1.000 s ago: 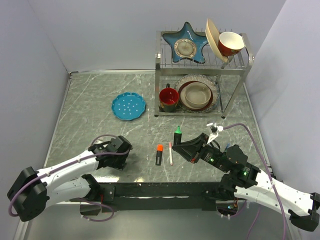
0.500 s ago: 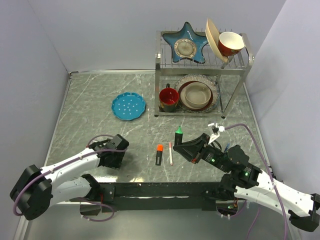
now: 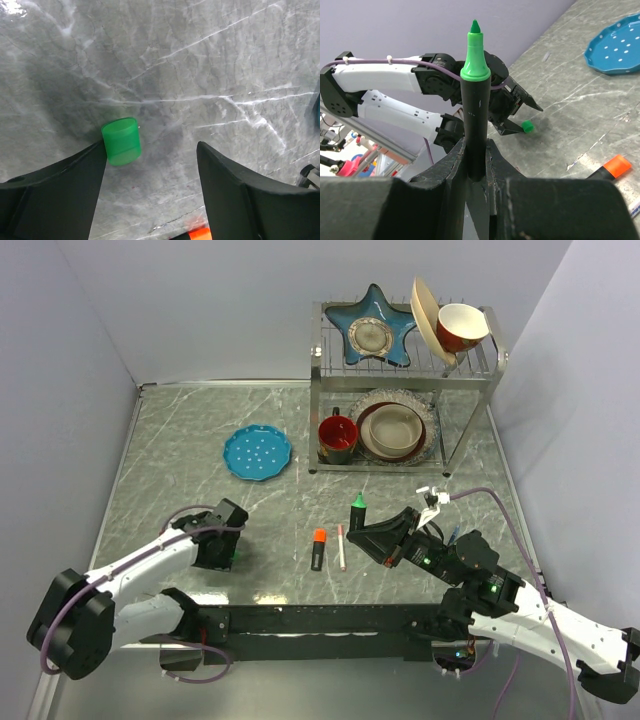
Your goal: Insert the pens into the pen caps
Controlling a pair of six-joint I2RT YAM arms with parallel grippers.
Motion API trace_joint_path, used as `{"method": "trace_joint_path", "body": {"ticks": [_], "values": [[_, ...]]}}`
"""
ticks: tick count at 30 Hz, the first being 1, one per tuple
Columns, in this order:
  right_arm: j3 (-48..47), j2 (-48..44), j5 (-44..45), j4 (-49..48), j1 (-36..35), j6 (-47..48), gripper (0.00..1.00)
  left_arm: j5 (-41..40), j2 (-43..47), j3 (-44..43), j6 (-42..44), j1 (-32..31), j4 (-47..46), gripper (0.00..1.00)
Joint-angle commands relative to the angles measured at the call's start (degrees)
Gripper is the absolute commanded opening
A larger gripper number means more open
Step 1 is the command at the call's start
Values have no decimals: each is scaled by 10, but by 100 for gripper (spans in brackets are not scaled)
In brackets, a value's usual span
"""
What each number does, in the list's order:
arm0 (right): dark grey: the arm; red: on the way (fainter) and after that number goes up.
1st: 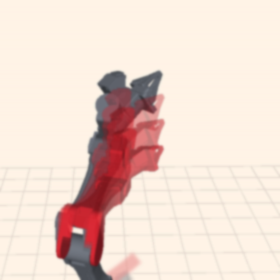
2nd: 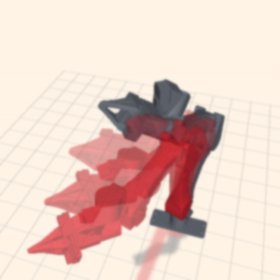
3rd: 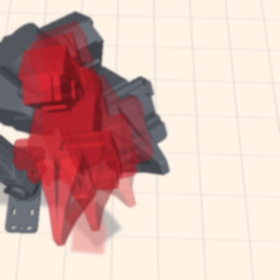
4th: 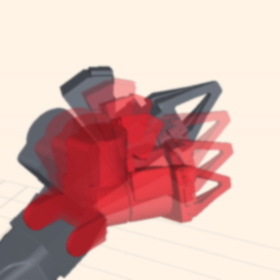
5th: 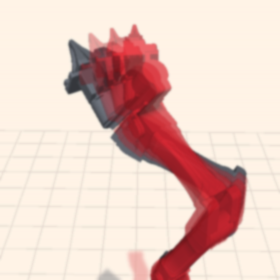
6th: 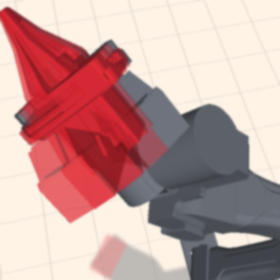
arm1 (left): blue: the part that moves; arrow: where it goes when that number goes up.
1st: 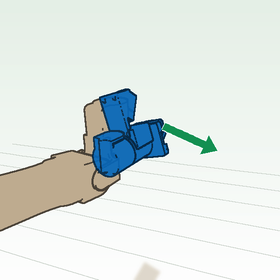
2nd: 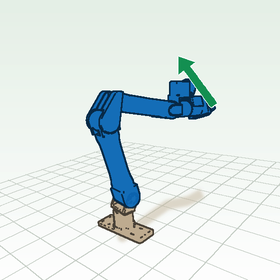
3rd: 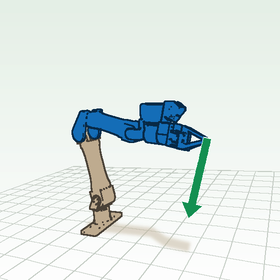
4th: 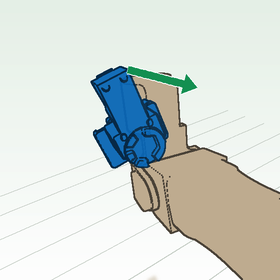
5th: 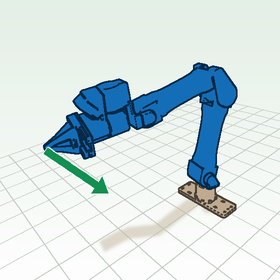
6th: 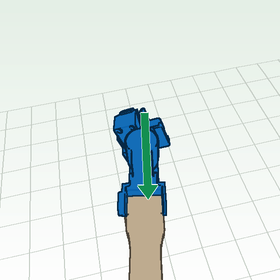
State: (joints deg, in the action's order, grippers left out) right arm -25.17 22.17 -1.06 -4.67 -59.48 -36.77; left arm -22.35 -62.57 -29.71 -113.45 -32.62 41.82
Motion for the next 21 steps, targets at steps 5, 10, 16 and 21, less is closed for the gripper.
{"method": "trace_joint_path", "body": {"ticks": [5,10,16,21], "values": [[-26,-4,9,-10,0,5,0,10,-38,-15,-73,4,68,72],[-28,-3,10,-7,0,7,0,36,-53,-30,-56,5,86,69],[-30,-5,9,-3,0,7,0,48,-91,-52,-57,5,123,64],[-31,-13,10,4,0,7,0,55,-126,-63,-49,13,124,61]]}}
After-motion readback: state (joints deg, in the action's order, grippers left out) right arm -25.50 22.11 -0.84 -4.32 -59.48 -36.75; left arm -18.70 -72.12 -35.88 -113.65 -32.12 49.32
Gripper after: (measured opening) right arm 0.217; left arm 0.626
